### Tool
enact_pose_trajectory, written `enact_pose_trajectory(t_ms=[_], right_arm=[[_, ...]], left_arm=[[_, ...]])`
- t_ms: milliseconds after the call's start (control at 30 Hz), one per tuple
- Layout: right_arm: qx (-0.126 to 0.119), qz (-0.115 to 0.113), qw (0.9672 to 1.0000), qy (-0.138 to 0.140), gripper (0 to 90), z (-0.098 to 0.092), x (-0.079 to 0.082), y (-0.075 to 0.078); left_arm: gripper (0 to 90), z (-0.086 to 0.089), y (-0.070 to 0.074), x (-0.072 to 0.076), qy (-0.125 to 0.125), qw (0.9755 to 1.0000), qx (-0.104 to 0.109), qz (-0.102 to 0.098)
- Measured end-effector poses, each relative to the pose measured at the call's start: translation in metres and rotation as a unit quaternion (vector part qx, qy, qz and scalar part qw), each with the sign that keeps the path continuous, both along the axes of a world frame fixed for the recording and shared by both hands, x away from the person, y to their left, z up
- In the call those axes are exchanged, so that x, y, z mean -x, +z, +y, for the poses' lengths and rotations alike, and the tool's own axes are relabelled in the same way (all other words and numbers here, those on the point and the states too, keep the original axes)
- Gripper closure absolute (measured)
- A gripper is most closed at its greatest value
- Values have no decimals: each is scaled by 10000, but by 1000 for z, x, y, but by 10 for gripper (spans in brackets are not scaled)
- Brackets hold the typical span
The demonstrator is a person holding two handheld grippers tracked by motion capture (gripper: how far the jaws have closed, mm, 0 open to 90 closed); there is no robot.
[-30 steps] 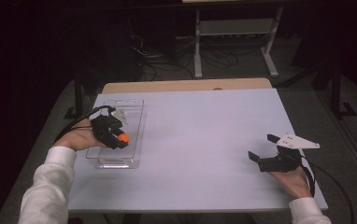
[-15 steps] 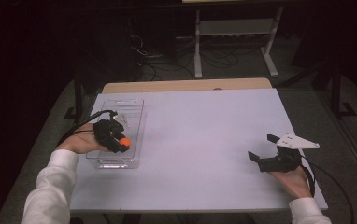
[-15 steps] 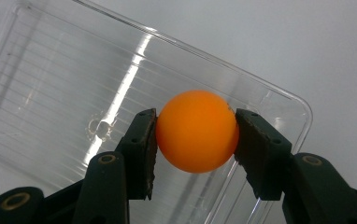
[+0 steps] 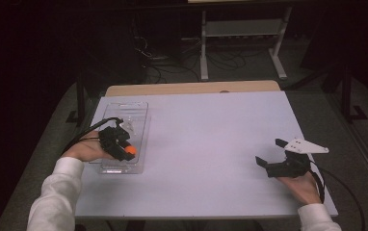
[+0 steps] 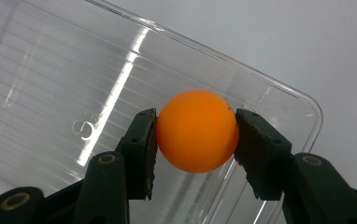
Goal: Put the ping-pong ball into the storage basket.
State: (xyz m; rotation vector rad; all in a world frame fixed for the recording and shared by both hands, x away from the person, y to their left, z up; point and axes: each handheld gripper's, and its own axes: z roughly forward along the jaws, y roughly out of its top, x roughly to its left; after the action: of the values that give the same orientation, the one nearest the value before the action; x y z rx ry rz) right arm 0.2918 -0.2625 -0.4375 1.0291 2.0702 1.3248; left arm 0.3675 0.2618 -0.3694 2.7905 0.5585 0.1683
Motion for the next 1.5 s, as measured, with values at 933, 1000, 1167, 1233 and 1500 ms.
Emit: enact_pose_trajectory(t_ms=[933,1000,1167,1233,1500], right_arm=[[-4,-59,10000,-22,0,-1,0,1],[-4,-60,10000,-26,0,-1,1,1],[0,-80,10000,-34,0,-1,1,1],[-5,-95,9999,-43,0,-2,1,1],[-8,-87,10000,-45,0,-1,1,1]], left_arm=[[501,-7,-18,-8,27,9996,-114,252],[499,-7,-18,-8,29,9996,-121,259],[457,-7,-18,-8,23,9996,-99,262],[431,-6,-16,-8,47,9997,-78,208],[340,-1,-10,-7,205,9998,3,54]])
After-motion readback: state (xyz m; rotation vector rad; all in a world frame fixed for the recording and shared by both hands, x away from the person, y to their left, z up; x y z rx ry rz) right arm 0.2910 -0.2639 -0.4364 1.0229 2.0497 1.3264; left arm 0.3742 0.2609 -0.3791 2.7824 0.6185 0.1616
